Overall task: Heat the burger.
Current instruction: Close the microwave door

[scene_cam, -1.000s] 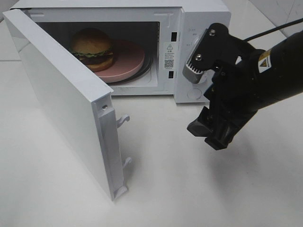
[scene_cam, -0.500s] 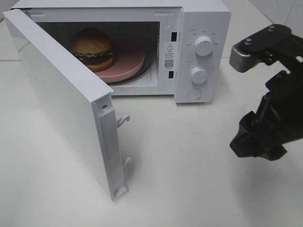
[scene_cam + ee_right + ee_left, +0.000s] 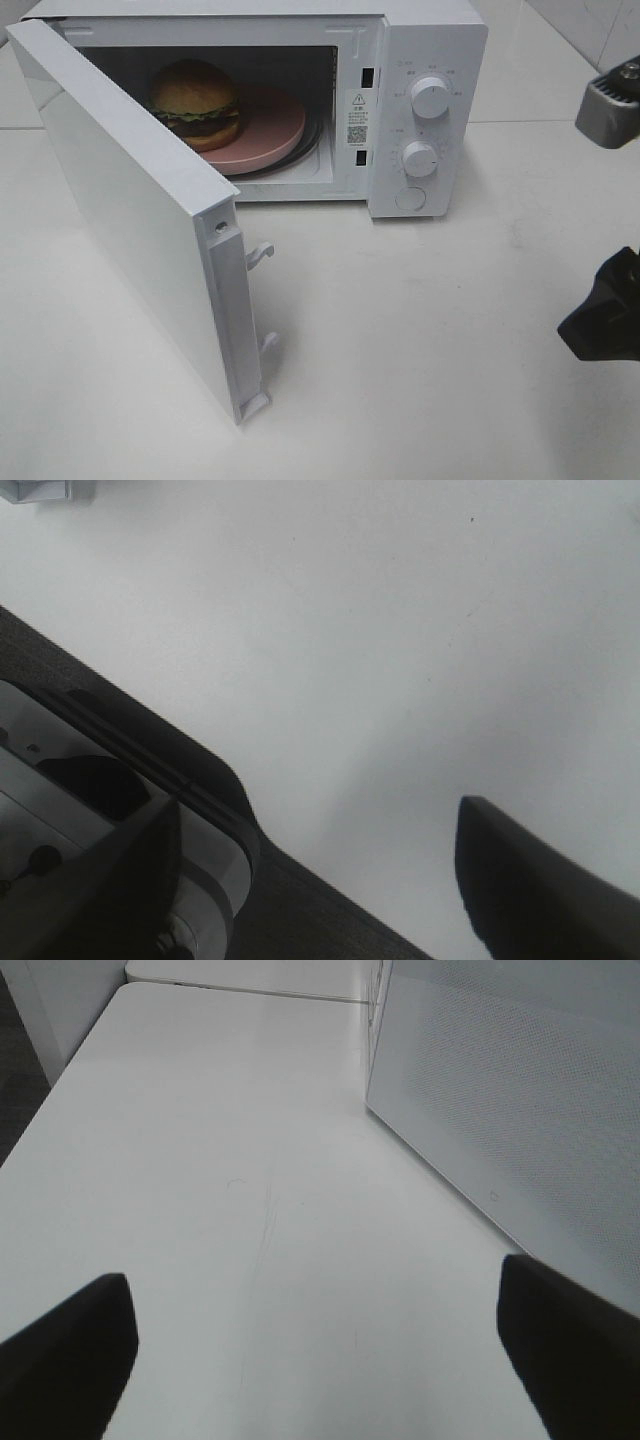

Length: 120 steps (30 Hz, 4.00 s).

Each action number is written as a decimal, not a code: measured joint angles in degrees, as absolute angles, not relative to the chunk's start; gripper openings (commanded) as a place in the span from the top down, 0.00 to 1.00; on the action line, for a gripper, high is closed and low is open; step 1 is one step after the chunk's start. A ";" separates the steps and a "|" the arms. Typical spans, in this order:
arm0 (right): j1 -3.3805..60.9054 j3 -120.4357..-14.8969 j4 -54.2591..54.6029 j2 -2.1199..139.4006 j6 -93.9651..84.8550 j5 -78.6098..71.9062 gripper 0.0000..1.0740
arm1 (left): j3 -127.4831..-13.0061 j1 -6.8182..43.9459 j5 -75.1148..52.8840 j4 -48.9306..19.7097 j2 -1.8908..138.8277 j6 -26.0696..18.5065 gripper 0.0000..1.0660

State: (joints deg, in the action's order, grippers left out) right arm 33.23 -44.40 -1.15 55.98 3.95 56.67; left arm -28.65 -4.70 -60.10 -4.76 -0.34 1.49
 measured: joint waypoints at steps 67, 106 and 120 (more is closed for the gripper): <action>7.96 -29.16 -2.98 -0.17 6.36 59.53 0.31 | -28.65 -4.70 -60.10 -4.76 -0.34 1.49 0.16; 7.96 -29.16 -2.98 -0.17 6.36 59.53 0.31 | -28.65 -4.70 -60.05 -4.87 0.23 1.49 0.17; 7.96 -29.16 -2.98 -0.17 6.36 59.53 0.31 | -29.68 -4.70 -49.85 -4.58 11.97 1.49 0.43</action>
State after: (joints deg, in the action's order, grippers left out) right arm 7.96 -29.16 -2.98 -0.17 6.36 59.53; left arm -29.68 -4.70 -49.85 -4.58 11.97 1.49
